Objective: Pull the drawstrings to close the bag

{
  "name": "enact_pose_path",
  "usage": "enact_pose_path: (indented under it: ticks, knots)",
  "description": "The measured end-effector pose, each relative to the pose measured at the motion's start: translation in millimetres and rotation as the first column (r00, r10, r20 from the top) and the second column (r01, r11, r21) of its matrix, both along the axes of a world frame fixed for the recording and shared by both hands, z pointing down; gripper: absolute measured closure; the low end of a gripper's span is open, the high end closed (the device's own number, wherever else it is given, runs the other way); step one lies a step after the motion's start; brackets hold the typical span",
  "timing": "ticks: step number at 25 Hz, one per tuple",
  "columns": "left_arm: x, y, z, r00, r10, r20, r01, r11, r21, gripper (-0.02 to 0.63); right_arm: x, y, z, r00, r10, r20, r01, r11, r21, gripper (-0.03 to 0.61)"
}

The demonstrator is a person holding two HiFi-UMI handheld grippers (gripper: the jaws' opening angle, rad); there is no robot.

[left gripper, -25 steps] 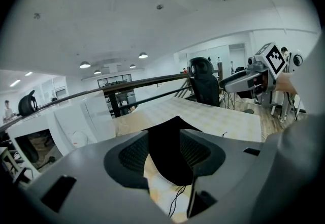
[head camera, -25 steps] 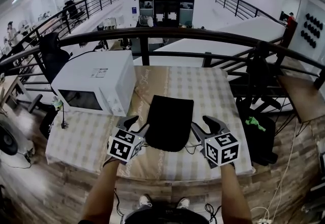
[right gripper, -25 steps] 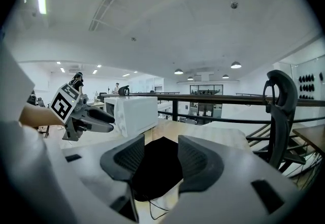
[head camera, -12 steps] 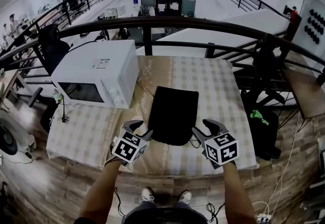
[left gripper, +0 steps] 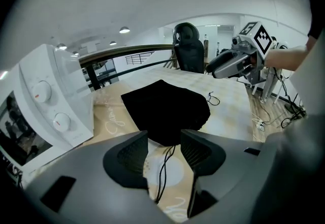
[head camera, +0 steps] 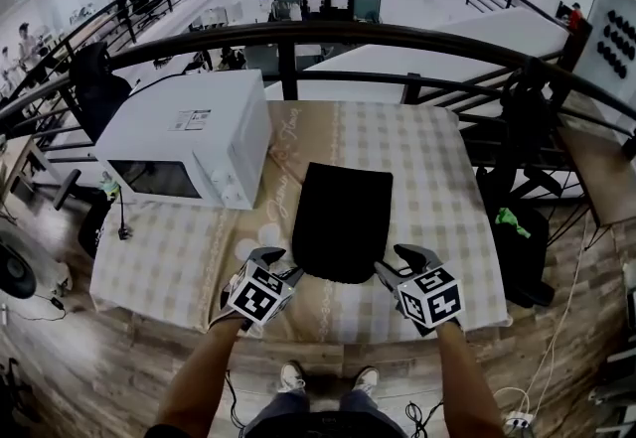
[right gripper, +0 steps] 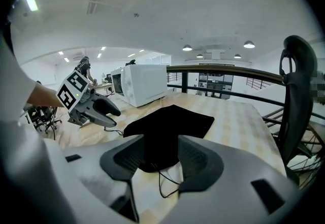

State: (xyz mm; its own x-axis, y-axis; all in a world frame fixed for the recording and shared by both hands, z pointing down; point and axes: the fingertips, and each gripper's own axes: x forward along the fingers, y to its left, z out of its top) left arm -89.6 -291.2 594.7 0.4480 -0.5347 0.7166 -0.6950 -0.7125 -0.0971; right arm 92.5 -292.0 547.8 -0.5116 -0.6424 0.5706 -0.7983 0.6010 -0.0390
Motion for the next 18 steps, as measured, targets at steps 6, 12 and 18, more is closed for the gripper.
enact_pose_path:
  ticks: [6,12,18]
  knots:
    - [0.6,4.8,22.5,0.996,0.065,0.056,-0.062,0.997,-0.047,0.402,-3.2,3.7,23.1,0.999,-0.033,-0.031,0.031,0.998,-0.05,0.37]
    - [2.1,7.5,39.8,0.988,0.119,0.098,-0.11,0.99,-0.091,0.402,-1.0,7.9,46.0,0.997,-0.054,-0.053,0.049,0.993,-0.103,0.371]
    - [2.7,6.5,51.8,0.974,0.176,0.14,-0.158,0.979,-0.132,0.402,-5.8,13.2,69.7,0.991,-0.103,-0.08,0.089,0.984,-0.157,0.374]
